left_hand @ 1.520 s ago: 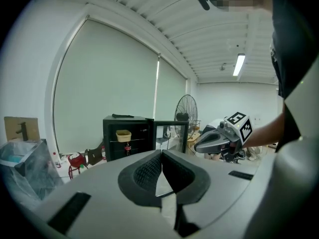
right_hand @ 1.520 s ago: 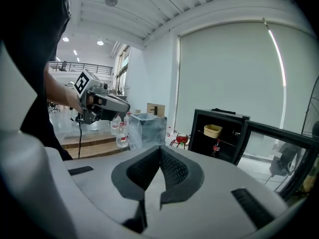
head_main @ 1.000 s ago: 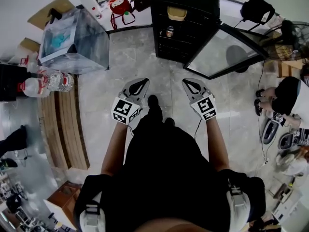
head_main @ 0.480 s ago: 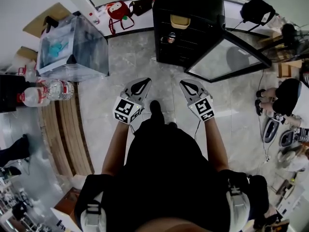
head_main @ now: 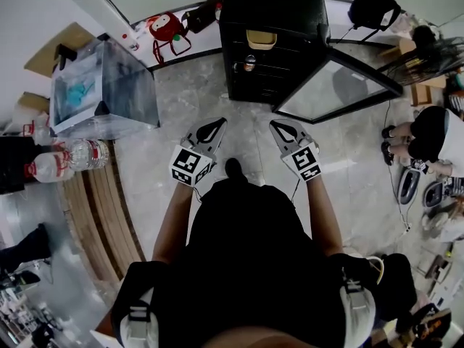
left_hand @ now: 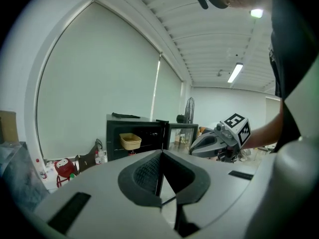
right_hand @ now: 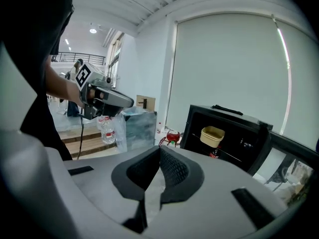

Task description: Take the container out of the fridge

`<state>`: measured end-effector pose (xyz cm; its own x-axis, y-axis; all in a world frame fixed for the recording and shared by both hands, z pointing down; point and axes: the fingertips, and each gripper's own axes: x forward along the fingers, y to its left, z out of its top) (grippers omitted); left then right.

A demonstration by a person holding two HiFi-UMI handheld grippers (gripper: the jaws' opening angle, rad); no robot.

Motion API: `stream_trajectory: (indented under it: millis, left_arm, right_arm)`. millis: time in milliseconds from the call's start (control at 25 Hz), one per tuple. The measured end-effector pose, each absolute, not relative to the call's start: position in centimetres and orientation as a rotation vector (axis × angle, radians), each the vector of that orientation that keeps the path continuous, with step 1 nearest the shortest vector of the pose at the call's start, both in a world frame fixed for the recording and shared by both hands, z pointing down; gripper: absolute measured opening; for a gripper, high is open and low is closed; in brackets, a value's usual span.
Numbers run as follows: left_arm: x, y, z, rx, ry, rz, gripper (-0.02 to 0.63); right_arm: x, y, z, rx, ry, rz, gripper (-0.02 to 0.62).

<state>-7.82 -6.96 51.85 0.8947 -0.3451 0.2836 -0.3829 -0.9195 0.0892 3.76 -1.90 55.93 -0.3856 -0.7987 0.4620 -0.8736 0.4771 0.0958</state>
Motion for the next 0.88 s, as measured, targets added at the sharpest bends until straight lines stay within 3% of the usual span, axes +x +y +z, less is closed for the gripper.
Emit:
stream_trajectory:
  millis: [880]
  left_arm:
    - [-8.2,-13.3,52.1,2.856,-0.734,0.366,0.020]
  right_arm:
    - [7.5,-10.8,55.3,1.321,-2.298,0.113,-0.002]
